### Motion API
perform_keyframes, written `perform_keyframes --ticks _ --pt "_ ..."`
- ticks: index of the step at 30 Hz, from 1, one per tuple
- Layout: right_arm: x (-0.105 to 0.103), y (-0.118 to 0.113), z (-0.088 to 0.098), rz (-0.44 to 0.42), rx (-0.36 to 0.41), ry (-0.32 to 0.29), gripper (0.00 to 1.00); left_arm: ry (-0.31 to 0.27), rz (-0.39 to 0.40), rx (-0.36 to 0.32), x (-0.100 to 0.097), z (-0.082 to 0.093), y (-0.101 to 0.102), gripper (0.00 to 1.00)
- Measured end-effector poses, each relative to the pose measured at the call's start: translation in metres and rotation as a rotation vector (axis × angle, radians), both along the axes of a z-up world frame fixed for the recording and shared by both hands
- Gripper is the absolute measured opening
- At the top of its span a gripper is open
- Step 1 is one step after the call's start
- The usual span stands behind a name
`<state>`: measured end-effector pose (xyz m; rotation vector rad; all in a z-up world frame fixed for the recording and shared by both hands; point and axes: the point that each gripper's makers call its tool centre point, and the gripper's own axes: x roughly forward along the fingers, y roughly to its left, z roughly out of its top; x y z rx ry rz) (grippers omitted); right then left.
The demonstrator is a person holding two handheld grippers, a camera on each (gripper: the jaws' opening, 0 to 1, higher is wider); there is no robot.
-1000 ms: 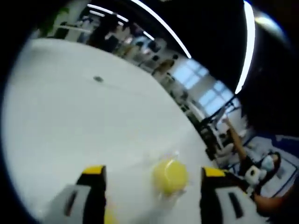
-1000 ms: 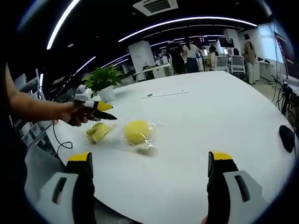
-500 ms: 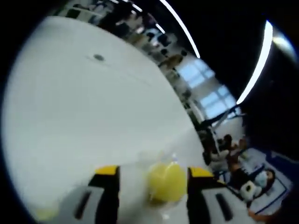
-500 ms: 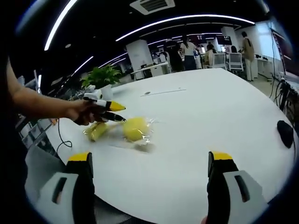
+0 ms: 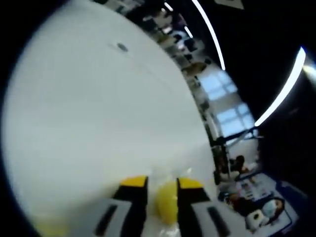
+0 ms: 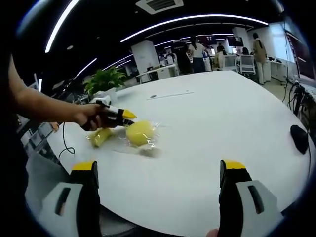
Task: Compare the silicone blocks by pressing each to a similar depth, holding the contact briefly, and releasing to observe deformation and rebound differences across the visible hardness samples.
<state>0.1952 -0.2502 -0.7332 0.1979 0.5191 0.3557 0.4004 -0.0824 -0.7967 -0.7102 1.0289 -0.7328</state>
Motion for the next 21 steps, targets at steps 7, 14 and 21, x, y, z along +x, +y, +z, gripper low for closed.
perform_keyframes --ticks 7,14,21 --pt "0.002 -0.003 0.003 -0.009 0.002 -0.004 0.96 0.023 -0.017 0.012 -0.006 -0.008 -0.011 0.10" --pt "0.000 -0.005 0.008 -0.032 0.022 -0.021 0.96 -0.024 -0.010 0.006 -0.005 -0.007 -0.012 0.00" --pt "0.001 -0.010 0.012 -0.055 0.041 -0.029 0.96 -0.018 -0.039 0.004 -0.012 0.002 -0.014 0.00"
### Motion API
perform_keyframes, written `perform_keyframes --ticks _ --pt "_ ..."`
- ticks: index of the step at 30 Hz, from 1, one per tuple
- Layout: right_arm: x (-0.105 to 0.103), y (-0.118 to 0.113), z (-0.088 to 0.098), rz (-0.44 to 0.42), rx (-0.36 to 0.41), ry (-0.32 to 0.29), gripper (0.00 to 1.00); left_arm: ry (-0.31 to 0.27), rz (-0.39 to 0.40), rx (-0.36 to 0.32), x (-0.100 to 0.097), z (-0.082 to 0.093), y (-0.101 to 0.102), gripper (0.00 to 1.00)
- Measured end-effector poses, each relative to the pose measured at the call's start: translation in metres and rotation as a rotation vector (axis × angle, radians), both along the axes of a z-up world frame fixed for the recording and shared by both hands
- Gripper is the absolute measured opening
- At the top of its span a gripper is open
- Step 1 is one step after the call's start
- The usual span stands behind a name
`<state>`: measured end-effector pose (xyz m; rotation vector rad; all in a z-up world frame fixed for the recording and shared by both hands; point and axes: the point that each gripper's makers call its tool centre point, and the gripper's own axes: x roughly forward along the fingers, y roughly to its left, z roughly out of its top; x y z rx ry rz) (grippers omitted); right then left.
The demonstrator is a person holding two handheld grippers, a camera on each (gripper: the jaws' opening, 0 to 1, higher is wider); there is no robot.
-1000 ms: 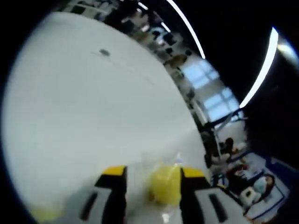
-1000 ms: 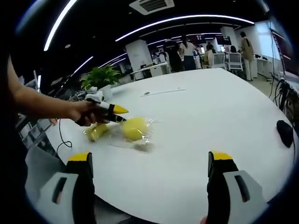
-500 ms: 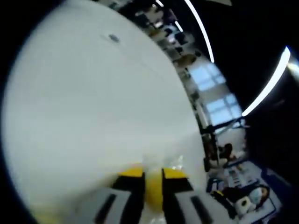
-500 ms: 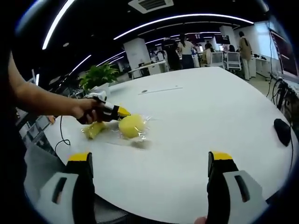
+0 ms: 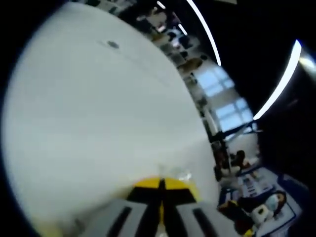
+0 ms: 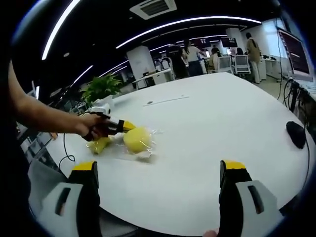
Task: Compare the silicone blocks by pressing each to a similar depth, holding the contact briefly, and releasing to observe deformation and rebound differences across the visible hardness samples.
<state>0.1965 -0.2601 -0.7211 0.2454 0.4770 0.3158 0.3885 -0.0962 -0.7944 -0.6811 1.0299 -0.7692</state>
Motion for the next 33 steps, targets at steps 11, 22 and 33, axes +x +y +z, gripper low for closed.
perform_keyframes --ticks 11,22,33 --pt "0.007 0.008 0.008 0.011 0.016 -0.020 0.96 -0.156 -0.058 -0.019 -0.004 0.034 -0.018 0.00" --pt "0.005 0.012 0.013 0.017 0.019 -0.038 0.96 -0.273 -0.163 0.079 -0.020 0.049 -0.017 0.00" --pt "0.005 0.015 0.016 0.044 0.001 -0.051 0.96 -0.459 -0.272 0.053 -0.039 0.075 -0.029 0.00"
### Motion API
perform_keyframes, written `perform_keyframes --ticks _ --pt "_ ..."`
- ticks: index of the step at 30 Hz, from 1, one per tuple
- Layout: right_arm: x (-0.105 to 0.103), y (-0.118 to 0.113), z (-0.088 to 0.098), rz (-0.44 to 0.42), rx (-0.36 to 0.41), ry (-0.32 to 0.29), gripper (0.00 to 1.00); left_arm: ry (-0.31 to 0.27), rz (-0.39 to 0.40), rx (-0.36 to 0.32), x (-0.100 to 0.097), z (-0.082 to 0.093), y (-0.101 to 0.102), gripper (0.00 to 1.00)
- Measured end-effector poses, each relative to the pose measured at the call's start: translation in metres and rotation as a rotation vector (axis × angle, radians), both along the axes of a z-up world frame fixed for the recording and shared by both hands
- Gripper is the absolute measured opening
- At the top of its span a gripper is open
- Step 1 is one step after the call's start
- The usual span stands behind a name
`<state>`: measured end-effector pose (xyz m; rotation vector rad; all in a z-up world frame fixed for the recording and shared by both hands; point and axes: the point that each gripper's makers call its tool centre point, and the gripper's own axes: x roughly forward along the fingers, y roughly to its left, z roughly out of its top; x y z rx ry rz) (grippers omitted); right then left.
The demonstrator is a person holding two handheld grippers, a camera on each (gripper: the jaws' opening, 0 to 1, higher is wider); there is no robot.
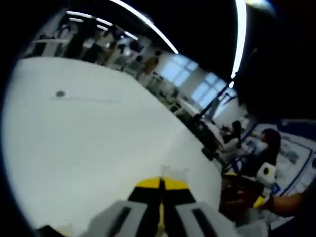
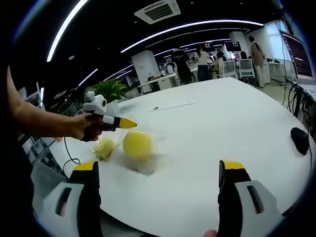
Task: Compare the silicone blocks by pressing each to a similar depth, holding the contact briefly, and releasing to observe deformation and rebound differences across the visible hardness samples.
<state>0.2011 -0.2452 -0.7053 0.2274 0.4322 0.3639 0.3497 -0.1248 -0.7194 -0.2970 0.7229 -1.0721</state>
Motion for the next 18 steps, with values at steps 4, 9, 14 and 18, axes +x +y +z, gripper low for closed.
perform_keyframes --ticks 4,9,14,18 --pt "0.001 0.000 0.001 0.012 -0.038 -0.011 0.96 -0.093 -0.053 0.029 -0.007 0.005 -0.006 0.00" --pt "0.002 -0.002 0.004 0.008 -0.037 -0.014 0.96 -0.059 -0.050 0.001 -0.015 0.013 -0.010 0.00" --pt "0.003 -0.001 0.009 0.026 -0.050 -0.028 0.96 -0.131 -0.086 -0.009 -0.022 0.032 -0.017 0.00" --pt "0.003 0.004 0.016 0.058 -0.063 -0.056 0.96 -0.152 -0.095 -0.010 -0.025 0.042 -0.018 0.00"
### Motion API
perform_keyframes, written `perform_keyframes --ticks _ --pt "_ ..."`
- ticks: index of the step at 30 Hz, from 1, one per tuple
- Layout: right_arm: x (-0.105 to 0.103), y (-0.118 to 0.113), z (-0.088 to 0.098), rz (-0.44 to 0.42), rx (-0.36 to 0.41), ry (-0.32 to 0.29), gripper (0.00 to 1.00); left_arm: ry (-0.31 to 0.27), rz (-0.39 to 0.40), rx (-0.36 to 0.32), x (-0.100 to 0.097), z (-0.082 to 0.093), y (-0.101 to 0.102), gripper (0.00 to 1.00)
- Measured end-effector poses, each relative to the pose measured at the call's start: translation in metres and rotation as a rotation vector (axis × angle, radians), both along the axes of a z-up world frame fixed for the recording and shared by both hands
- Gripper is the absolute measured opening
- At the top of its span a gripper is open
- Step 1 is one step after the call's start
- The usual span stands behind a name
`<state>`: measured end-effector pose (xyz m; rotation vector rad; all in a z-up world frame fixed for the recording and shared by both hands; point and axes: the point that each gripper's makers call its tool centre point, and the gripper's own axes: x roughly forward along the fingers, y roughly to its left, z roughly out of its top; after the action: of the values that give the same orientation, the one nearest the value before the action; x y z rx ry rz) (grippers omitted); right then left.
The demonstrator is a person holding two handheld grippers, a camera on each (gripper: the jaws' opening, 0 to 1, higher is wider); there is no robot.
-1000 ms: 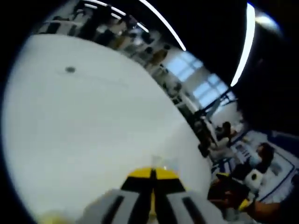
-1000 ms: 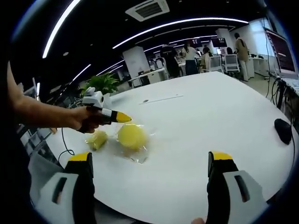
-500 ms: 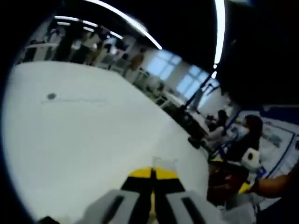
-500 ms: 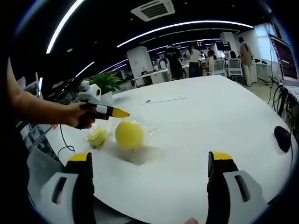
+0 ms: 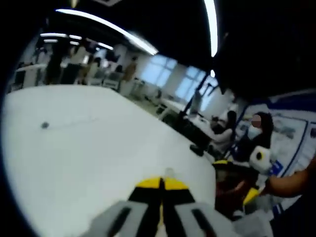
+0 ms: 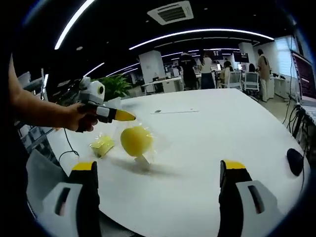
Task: Compare the silicone blocks by pressing each to a similar depth, holding the contact briefly, and releasing to observe deformation and rebound differences across the visible hardness samples.
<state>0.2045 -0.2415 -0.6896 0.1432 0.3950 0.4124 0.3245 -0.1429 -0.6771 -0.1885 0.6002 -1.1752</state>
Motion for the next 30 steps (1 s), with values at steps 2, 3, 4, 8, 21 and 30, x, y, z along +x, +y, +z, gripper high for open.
perform_keyframes --ticks 2,3,4,8,21,30 --pt "0.001 0.001 0.001 0.010 -0.004 -0.006 0.96 -0.027 -0.007 0.020 0.000 0.004 0.001 0.00" --pt "0.001 0.001 0.002 0.014 -0.006 -0.010 0.96 -0.032 -0.008 0.023 0.000 0.007 0.001 0.00" --pt "0.002 0.001 0.004 0.019 -0.003 -0.013 0.96 -0.035 -0.006 0.021 0.000 0.012 0.002 0.00" --pt "0.010 -0.002 0.014 0.011 0.034 -0.033 0.96 -0.068 0.016 0.003 0.006 0.030 0.005 0.00" --pt "0.039 0.015 0.056 0.091 0.114 -0.170 0.96 -0.122 0.039 -0.077 0.006 0.098 0.011 0.00" --pt "0.055 0.031 0.080 0.223 0.210 -0.196 0.96 -0.122 0.022 -0.111 -0.008 0.124 0.017 0.00"
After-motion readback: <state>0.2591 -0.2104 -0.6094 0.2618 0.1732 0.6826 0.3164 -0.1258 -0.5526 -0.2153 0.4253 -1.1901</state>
